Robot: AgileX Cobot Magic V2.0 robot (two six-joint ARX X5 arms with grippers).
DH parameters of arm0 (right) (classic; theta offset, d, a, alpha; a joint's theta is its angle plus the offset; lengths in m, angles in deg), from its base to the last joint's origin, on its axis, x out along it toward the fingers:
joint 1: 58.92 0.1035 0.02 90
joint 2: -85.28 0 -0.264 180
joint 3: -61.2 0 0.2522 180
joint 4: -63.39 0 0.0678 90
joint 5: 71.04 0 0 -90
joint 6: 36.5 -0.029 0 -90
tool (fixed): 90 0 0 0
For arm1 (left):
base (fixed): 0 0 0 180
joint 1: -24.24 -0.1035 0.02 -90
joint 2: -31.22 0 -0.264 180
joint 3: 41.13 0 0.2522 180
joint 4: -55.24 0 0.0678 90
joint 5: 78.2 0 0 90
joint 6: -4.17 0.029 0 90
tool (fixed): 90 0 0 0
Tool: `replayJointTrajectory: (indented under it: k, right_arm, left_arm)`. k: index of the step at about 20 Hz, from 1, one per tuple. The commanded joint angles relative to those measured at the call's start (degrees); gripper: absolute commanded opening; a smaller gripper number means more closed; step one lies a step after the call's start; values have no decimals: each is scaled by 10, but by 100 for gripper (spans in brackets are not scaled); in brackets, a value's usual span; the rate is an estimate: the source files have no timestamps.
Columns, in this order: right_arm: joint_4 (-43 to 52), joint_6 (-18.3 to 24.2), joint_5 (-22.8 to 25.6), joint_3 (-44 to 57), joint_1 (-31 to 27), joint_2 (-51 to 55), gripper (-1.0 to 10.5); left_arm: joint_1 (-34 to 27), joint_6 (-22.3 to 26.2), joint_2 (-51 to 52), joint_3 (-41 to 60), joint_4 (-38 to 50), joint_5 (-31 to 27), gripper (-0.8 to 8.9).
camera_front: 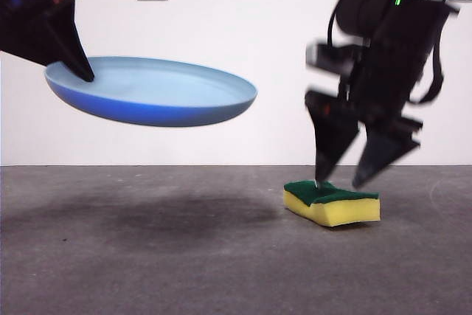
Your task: Pick up the plate,pick up the cloth,clean the plate with the cloth
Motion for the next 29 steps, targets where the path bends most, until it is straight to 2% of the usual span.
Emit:
replayJointTrajectory:
  k: [1, 2, 5, 6, 9, 12, 18, 21, 26, 28, 29]
  right_arm:
    - [9, 11, 2, -3, 1, -38, 310]
    - [11, 11, 3, -3, 1, -52, 268]
    - [13, 16, 4, -3, 1, -69, 4]
    - [17, 16, 4, -3, 2, -68, -15]
    - [15, 15, 16, -14, 5, -42, -13]
    - [4, 12, 14, -29, 16, 19, -12]
    - [2, -5, 12, -29, 75, 118, -13]
    - [3, -5, 12, -29, 115, 113, -13]
    - [2, -6, 8, -29, 182, 72, -13]
    - [-15, -6, -34, -29, 200, 59, -12]
    - [-44, -2, -37, -29, 208, 58, -13]
  left_arm:
    - [3, 5, 5, 5, -6, 1, -8]
    - [3, 5, 5, 5, -8, 1, -8]
    - [3, 5, 5, 5, -7, -13, -8]
    - [3, 5, 5, 5, -7, -30, -8]
    - [9, 7, -2, 5, -3, -96, -8]
    - [28, 5, -41, 5, 15, -118, -8]
    - [103, -45, -122, 5, 81, -100, -8]
    - [142, -78, -123, 5, 133, -78, -8]
    - [160, -120, -123, 5, 176, -37, -8]
    - [160, -123, -122, 5, 182, -39, -8]
    - [160, -129, -122, 5, 182, -39, -8]
